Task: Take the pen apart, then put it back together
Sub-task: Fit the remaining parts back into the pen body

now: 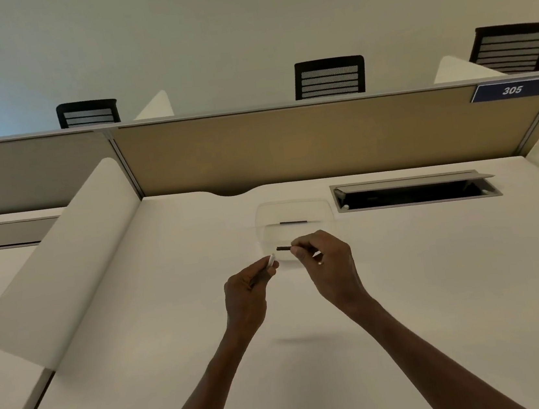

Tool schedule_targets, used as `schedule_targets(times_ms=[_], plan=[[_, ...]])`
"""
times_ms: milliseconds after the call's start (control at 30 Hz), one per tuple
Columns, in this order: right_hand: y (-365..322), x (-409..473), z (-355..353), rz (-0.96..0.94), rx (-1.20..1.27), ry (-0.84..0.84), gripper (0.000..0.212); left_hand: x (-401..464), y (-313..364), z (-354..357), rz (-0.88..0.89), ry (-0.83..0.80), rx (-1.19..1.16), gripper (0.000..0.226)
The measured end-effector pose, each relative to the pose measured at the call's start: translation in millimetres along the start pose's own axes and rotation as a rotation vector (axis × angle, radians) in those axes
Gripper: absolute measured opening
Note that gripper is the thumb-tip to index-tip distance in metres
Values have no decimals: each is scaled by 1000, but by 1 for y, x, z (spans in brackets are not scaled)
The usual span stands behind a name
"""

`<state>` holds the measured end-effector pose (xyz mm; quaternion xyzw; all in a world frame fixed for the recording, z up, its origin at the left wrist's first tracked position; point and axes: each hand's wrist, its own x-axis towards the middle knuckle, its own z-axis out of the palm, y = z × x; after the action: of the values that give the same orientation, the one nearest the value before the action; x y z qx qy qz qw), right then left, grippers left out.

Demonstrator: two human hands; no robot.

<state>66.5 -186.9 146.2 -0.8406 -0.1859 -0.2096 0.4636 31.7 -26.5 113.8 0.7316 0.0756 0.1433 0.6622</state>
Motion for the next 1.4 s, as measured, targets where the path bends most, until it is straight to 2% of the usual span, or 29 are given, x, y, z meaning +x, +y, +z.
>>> schedule_targets(times_ms=[333,733,1000,1133,1300,1400], plan=[[-14,-2,-6,-123,-65,-62,4,-3,4,-4,54,10,72,22],[-24,5,-24,-286,-282,-195,12,-7,5,-4,164,-33,131,24],[-24,8,-28,-334,-260,-299,14,-9,7,-5,253,-71,181,27],[-26,5,-24,-306,-214,-333,14,-9,9,-2,307,-93,219,30],[-24,3,-25,-197,-129,-324,27,-9,8,-5,318,-105,258,36],[-24,2,-27,-196,-140,-331,29,-9,8,-6,325,-105,268,34]])
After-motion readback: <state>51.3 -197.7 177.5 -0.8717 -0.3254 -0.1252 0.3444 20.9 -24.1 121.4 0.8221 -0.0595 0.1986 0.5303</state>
